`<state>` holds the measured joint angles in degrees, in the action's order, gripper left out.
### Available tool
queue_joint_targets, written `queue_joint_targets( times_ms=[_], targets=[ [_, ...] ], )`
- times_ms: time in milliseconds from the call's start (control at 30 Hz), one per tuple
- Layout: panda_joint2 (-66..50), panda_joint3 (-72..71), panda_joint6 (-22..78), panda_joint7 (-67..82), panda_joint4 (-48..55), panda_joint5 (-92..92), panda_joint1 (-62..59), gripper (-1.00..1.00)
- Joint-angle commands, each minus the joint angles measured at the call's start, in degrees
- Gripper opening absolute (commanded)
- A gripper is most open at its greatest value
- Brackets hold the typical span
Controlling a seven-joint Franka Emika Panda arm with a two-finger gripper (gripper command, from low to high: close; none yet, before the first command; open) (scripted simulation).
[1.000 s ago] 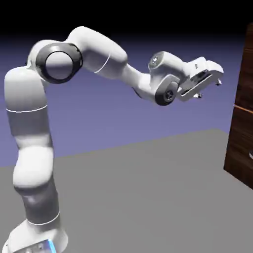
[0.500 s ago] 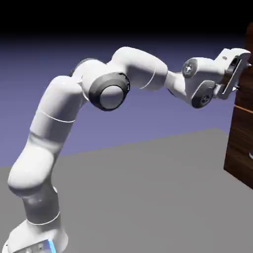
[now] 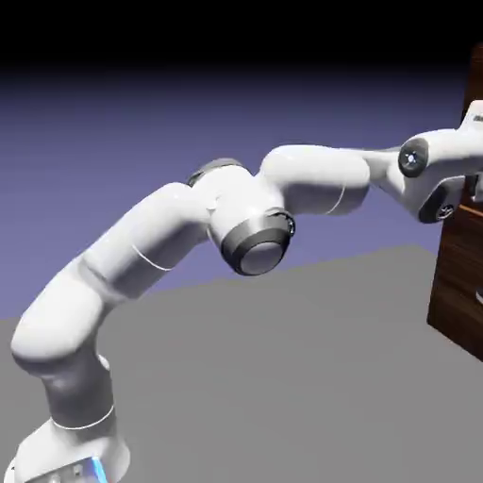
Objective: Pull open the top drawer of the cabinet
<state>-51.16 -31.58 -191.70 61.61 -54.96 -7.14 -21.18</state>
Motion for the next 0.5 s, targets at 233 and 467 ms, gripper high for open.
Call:
queue_joint_targets(
  times_ms=[233,467],
  targets=[
    [-8.83,0.03,7.22,-1.73,16.61,-4.56,4.45,0.0],
    [-15.33,0.05,12.53,-3.01,28.83,-7.91,7.72,-1.0]
  ],
)
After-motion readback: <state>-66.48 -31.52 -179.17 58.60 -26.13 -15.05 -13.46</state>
